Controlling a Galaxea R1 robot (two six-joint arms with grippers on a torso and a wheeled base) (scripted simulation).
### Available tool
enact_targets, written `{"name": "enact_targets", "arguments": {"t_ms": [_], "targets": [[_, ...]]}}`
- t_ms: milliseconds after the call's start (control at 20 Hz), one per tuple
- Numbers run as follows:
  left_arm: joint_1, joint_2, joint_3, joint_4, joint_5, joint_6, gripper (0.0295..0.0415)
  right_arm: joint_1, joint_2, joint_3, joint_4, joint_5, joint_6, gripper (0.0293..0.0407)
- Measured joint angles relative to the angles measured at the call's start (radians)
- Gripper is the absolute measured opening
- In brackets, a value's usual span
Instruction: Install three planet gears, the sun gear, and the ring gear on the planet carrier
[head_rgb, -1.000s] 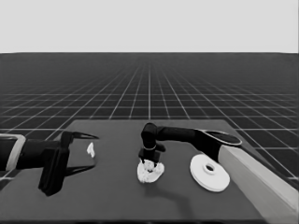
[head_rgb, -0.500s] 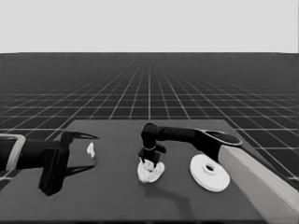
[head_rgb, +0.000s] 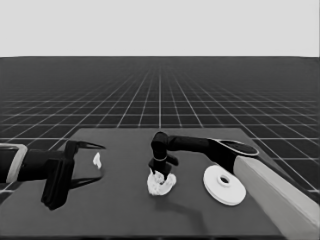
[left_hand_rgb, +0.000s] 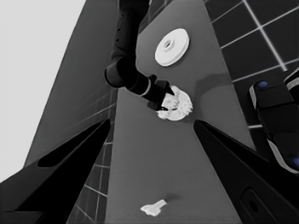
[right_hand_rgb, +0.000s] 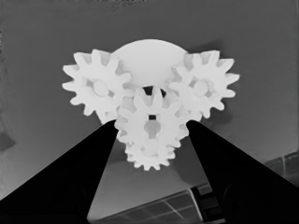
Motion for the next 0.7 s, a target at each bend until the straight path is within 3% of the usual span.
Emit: {"name": "enact_targets", "arguments": {"t_ms": [700], "targets": [[0.000,0.000,0.000,0.000,0.000,0.000,0.0385,-0.004,-0.001,-0.001,0.000,0.000,0.147,0.0309]]}}
